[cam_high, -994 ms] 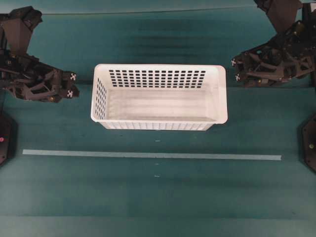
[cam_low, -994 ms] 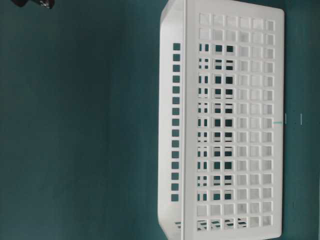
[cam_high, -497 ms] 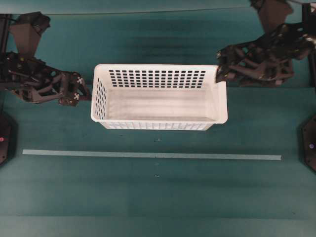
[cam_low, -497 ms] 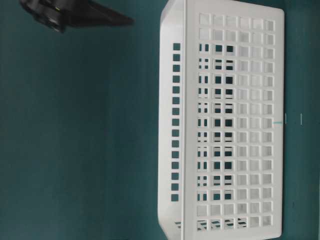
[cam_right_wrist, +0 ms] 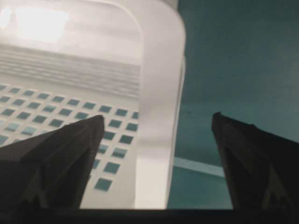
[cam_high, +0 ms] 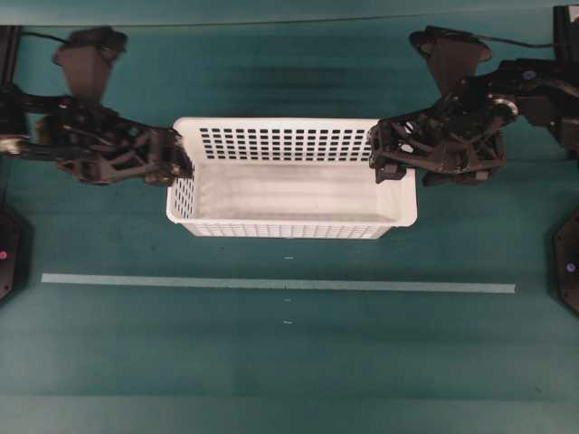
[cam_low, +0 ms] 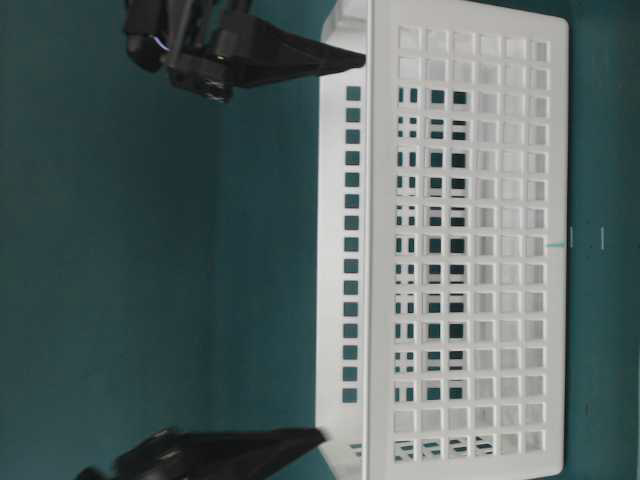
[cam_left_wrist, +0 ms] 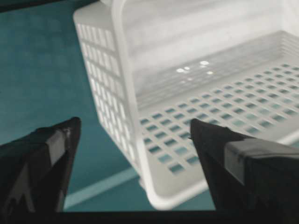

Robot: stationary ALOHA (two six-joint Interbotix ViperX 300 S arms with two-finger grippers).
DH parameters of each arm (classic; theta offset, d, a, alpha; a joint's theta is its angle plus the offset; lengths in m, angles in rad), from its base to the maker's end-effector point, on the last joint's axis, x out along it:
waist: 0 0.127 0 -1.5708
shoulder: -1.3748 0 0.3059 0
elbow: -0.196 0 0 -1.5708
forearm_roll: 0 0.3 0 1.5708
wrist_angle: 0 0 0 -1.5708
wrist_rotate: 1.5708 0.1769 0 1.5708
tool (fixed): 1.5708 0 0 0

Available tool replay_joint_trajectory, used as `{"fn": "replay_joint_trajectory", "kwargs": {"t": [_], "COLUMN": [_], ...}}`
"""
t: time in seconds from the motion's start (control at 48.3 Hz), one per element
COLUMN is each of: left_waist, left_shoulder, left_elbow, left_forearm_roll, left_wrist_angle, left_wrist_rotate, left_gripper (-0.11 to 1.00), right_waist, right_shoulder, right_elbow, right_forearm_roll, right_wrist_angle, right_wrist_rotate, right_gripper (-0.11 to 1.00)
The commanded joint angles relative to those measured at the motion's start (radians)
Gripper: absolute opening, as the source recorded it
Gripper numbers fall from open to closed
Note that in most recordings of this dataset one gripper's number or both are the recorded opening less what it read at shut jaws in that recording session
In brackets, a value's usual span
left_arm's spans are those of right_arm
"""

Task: Lift the white basket with both hands.
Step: 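Close both grippers on the basket's left and right end walls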

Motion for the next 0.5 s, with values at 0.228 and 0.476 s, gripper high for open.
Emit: {"fn": "replay_joint_trajectory", "kwargs": {"t": [0.228, 0.476], "left_waist": [0.003, 0.003], "left_shoulder": [0.16, 0.172], "left_elbow": [-0.023, -0.021], "left_forearm_roll": [0.005, 0.005], "left_wrist_angle": [-0.08, -0.08], "left_wrist_rotate": [-0.003, -0.003], "left_gripper": [0.94, 0.93], "right_waist": [0.015, 0.015], "right_shoulder": [0.064, 0.072], "right_elbow": [-0.003, -0.002], "right_forearm_roll": [-0.002, -0.003], "right_wrist_angle": [-0.038, -0.038], "right_wrist_rotate": [0.003, 0.003], "right_gripper": [0.95, 0.95]}}
